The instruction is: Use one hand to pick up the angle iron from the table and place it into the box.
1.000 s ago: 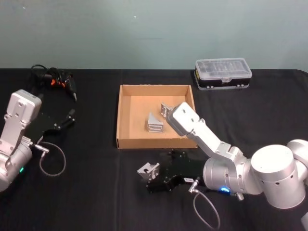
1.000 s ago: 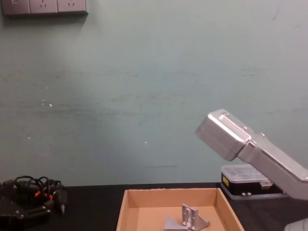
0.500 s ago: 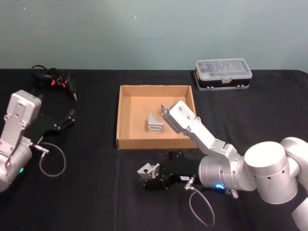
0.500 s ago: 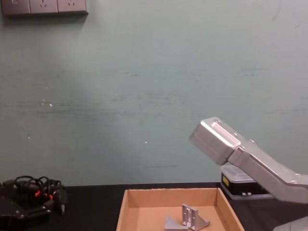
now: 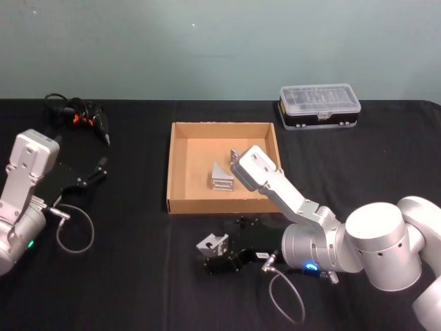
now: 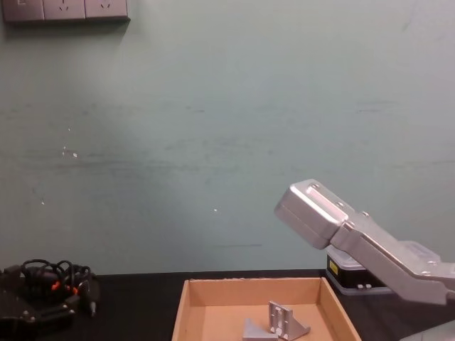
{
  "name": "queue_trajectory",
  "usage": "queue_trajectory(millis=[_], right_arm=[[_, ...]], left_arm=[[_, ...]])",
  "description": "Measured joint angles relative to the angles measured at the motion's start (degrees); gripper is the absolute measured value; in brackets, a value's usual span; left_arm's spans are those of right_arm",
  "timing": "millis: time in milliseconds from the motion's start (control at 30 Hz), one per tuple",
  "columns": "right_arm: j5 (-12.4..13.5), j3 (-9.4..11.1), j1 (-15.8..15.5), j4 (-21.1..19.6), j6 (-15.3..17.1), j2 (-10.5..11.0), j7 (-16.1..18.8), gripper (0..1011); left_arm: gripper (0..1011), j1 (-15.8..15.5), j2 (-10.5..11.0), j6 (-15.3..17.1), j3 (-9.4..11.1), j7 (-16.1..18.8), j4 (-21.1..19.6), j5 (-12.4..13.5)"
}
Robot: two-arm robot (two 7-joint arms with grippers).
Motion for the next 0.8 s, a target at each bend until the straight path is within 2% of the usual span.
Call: queue_trajectory(millis=[200,267,300,367,433,500,600,633,800], right_arm=[[0.04,0.00,-0.02,-0.06,-0.02,0.03,0.01,964],[0.07,0.00,-0.03,-0.07,-0.03,0.04,0.02,895],[0.07,0.00,-0.03,-0.08,-0.03,0.04,0.02,895],[0.11,0.00,-0.04,-0.10,-0.04,0.06,0.02,811],[0.13,0.00,-0.06,-0.11,-0.05,0.07,0.02,792],[0.14,0.00,-0.06,-0.12,-0.05,0.07,0.02,707],[0.16,0.00,-0.08,-0.13,-0.07,0.09,0.02,650],[0.17,0.00,-0.08,-0.14,-0.08,0.10,0.02,583],[0.20,0.01,-0.09,-0.17,-0.11,0.11,0.01,487]], left_arm=[[1011,0.00,0.00,-0.01,0.00,0.00,0.00,0.00],[1011,0.00,0.00,0.00,0.00,0.00,0.00,0.00],[1011,0.00,0.00,0.00,0.00,0.00,0.00,0.00],[1011,0.00,0.00,0.00,0.00,0.00,0.00,0.00],[1011,0.00,0.00,0.00,0.00,0.00,0.00,0.00],[1011,0.00,0.00,0.00,0.00,0.00,0.00,0.00],[1011,0.00,0.00,0.00,0.00,0.00,0.00,0.00],[1011,0.00,0.00,0.00,0.00,0.00,0.00,0.00],[1011,0.00,0.00,0.00,0.00,0.00,0.00,0.00]])
